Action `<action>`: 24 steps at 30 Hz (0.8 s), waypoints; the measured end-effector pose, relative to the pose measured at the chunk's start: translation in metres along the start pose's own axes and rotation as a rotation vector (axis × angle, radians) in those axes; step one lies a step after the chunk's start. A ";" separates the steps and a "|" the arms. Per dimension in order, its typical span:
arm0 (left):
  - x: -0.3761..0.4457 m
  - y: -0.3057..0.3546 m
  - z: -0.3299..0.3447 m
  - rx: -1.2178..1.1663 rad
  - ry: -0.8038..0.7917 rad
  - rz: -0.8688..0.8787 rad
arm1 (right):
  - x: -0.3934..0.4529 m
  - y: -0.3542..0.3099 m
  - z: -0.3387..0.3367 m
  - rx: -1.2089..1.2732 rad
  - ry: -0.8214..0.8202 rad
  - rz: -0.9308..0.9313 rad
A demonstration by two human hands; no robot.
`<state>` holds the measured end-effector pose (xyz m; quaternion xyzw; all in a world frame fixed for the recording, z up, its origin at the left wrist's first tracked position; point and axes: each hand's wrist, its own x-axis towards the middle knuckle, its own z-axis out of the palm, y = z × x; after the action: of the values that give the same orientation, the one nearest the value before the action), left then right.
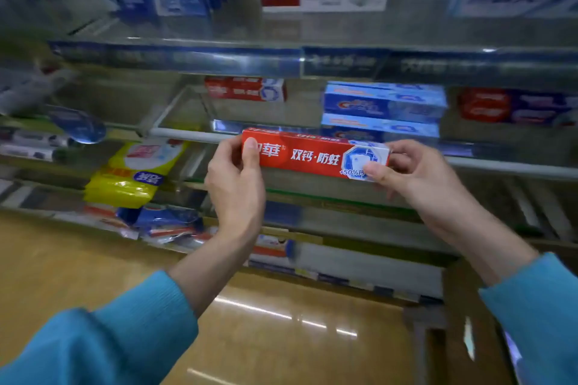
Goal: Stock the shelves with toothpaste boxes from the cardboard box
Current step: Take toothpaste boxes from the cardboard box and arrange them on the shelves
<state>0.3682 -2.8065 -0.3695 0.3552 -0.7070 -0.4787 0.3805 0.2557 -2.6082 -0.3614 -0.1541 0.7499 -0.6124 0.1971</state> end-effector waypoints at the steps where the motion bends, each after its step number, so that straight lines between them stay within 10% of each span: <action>1: 0.016 -0.009 -0.014 0.039 0.016 -0.011 | 0.010 -0.004 0.024 -0.032 0.006 -0.013; 10: 0.163 -0.064 -0.058 0.358 -0.078 0.042 | 0.110 -0.022 0.167 -0.349 0.134 -0.144; 24: 0.284 -0.103 0.015 0.388 -0.240 0.066 | 0.214 -0.005 0.205 -0.479 0.436 -0.104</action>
<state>0.2390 -3.0766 -0.4146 0.3390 -0.8372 -0.3600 0.2337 0.1675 -2.8865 -0.4144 -0.0995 0.8883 -0.4465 -0.0416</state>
